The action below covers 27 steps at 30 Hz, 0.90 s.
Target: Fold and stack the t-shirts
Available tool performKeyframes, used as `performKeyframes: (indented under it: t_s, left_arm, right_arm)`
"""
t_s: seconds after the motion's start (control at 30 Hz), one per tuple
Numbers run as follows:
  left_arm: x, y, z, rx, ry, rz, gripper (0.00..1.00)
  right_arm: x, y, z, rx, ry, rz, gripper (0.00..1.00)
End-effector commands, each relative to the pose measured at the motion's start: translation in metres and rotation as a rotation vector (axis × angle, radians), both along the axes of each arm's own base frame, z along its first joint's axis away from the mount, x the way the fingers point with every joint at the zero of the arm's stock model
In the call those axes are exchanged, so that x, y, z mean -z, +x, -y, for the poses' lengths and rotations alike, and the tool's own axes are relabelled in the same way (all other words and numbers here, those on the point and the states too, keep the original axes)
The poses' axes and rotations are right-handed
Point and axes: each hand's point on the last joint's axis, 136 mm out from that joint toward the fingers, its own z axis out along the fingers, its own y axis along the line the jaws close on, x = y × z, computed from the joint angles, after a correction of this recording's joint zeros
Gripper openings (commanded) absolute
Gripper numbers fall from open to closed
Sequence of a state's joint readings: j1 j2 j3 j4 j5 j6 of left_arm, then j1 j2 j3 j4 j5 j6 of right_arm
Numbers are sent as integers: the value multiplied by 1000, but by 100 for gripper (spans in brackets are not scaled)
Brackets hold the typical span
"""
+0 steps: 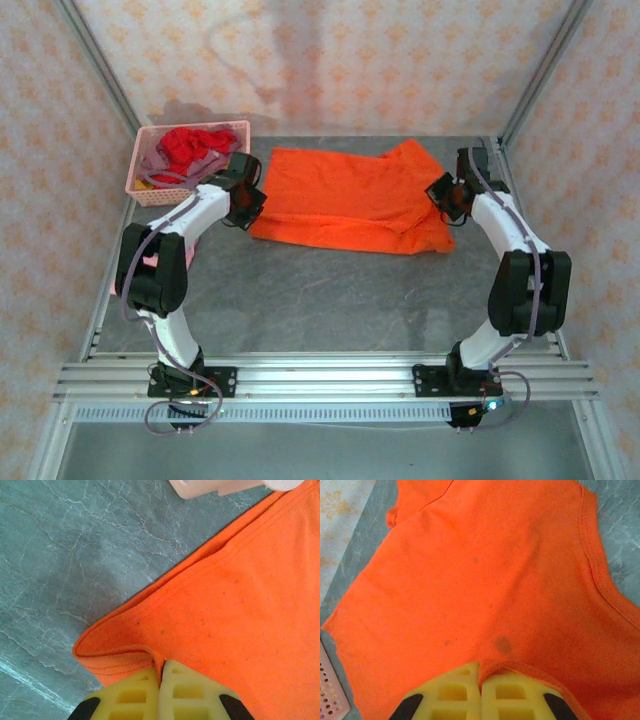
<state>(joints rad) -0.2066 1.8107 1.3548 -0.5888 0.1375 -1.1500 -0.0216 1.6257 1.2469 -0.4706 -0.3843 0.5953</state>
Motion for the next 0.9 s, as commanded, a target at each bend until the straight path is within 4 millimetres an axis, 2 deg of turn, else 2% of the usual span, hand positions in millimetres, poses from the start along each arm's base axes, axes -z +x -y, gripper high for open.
performKeyframes:
  t_s: [0.0,0.43,0.47,0.53,0.87]
  left_arm:
    - [1,0,-14,-18,55,-25,0]
    - [7,16,-11,17,52,-43,0]
    - [16,16,-11,18,55,-63,0]
    - [19,18,-11,19,60,-68,0]
    - [20,23,-15,15,86,-72,0]
  right_arm:
    - [-2,10,5,-13,-21,6,0]
    - [23,31,12,-15,-24,-35,0]
    - [25,32,13,-13,-27,-36,0]
    - [29,37,16,-10,-28,-44,0]
    - [44,55,15,-29,-13,-62,0]
